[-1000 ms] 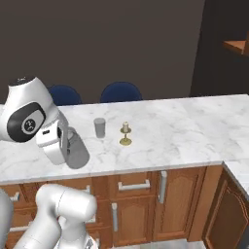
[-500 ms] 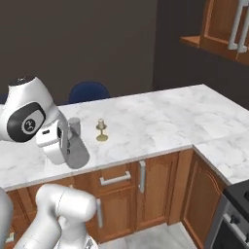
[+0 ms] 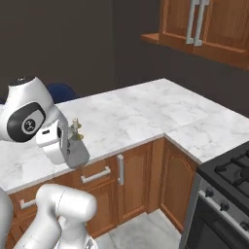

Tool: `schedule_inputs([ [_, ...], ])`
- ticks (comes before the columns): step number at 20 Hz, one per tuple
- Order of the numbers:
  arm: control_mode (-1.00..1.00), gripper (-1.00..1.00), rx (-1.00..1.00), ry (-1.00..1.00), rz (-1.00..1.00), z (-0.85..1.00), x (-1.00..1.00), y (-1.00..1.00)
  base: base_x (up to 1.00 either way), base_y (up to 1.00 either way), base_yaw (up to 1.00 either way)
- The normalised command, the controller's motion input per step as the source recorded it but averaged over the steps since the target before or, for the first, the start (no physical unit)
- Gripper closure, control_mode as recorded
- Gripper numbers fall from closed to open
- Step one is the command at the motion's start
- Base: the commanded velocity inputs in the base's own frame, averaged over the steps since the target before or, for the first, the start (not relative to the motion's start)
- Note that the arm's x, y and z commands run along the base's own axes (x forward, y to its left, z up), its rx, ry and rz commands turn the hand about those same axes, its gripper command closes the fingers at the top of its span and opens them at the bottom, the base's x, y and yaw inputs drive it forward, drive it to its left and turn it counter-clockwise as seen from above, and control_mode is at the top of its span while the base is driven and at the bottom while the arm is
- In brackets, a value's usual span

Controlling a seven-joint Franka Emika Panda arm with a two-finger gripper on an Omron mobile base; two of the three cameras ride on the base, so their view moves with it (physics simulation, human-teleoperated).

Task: Pick the jar and candle from the dining table and place them in the open cabinet. Close the cabinet after placing the objects.

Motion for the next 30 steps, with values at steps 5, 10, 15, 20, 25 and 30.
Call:
schedule_inputs([
  [5,1.0,1.0,0.0,0.0,0.0,0.0,0.0,0.0,0.0,0.0,-0.37],
  [10,1.0,1.0,0.0,0.0,0.0,0.0,0.0,0.0,0.0,0.0,-0.32],
  [15,1.0,1.0,0.0,0.0,0.0,0.0,0.0,0.0,0.0,0.0,-0.36],
  [20,1.0,1.0,0.0,0.0,0.0,0.0,0.0,0.0,0.0,0.0,-0.38],
  [25,1.0,1.0,0.0,0.0,0.0,0.0,0.0,0.0,0.0,0.0,-0.4],
  [30,1.0,1.0,0.0,0.0,0.0,0.0,0.0,0.0,0.0,0.0,-0.37],
])
